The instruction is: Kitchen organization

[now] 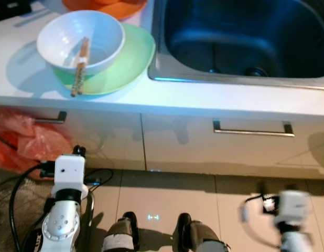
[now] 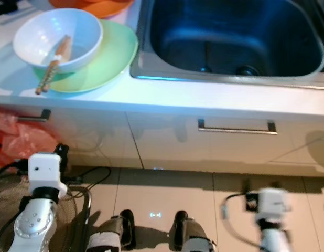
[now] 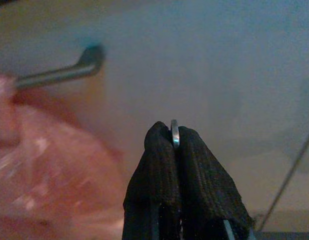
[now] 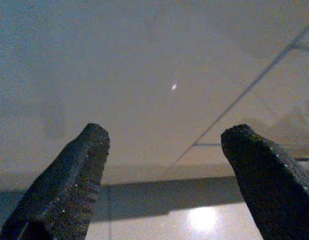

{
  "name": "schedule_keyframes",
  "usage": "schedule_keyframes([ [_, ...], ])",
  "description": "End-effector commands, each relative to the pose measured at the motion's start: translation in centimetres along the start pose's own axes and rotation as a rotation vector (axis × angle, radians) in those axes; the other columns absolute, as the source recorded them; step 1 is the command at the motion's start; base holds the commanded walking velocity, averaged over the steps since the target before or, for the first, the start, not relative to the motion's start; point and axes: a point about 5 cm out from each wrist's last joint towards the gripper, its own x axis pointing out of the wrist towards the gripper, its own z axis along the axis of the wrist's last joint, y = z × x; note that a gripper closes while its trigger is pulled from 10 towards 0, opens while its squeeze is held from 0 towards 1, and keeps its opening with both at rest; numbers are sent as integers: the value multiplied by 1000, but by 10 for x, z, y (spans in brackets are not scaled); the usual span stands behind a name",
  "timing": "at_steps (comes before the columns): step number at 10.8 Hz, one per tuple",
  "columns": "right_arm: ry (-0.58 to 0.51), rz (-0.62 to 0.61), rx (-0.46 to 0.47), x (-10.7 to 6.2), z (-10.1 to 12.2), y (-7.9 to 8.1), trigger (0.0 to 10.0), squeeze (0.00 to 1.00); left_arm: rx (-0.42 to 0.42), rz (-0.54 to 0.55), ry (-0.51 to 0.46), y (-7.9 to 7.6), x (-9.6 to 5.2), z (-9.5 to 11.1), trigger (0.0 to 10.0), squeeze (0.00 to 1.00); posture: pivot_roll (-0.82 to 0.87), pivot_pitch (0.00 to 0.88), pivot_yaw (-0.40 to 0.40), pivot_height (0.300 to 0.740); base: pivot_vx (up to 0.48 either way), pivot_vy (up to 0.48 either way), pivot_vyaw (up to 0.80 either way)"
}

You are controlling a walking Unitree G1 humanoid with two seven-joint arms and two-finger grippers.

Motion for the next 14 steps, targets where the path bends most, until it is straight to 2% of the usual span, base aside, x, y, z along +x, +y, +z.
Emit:
schedule_keyframes([
  [1, 32, 4, 17, -5, -2, -3, 10000, 0, -3, -1, 19, -1, -5, -2, 10000, 0, 82, 297, -26, 740, 0, 0, 0],
  [3, 23, 7, 20, -4, 0, -1, 10000, 0, -8, 9, 24, 0, -8, 1, 10000, 0, 80, 289, -24, 740, 0, 0, 0],
  [5, 33, -79, -5, -7, 5, -16, 10000, 0, -20, 58, 12, 8, -4, 9, 10000, 0, 69, 287, -18, 740, 0, 0, 0],
  [7, -15, -253, -45, -10, 23, -39, 10000, 0, -12, 171, -32, 22, 0, 20, 10000, 0, 58, 288, -13, 740, 0, 0, 0],
  [8, -24, -311, -30, -12, 24, -46, 10000, 0, -2, 172, -38, 24, 0, 21, 10000, 0, 51, 284, -9, 740, 0, 0, 0],
  [9, -5, -394, -61, -19, 21, -55, 10000, 0, 5, 172, -26, 23, -2, 17, 10000, 0, 45, 279, -6, 740, 0, 0, 0],
  [11, 30, -543, -62, -31, 19, -72, 10000, 0, 8, 190, -29, 25, -4, 18, 10000, 0, 40, 271, 2, 740, 0, 0, 0],
  [12, 34, -576, -68, -33, 19, -77, 10000, 0, 9, 199, -28, 26, -4, 18, 10000, 0, 41, 270, 3, 740, 0, 0, 0],
  [13, 18, -630, -97, -34, 25, -84, 10000, 0, 13, 218, -31, 29, -4, 19, 10000, 0, 42, 266, 2, 740, 0, 0, 0],
  [14, -45, -701, -113, -32, 41, -94, 10000, 0, 15, 231, -36, 32, -2, 21, 10000, 0, 37, 264, 5, 740, 0, 0, 0],
])
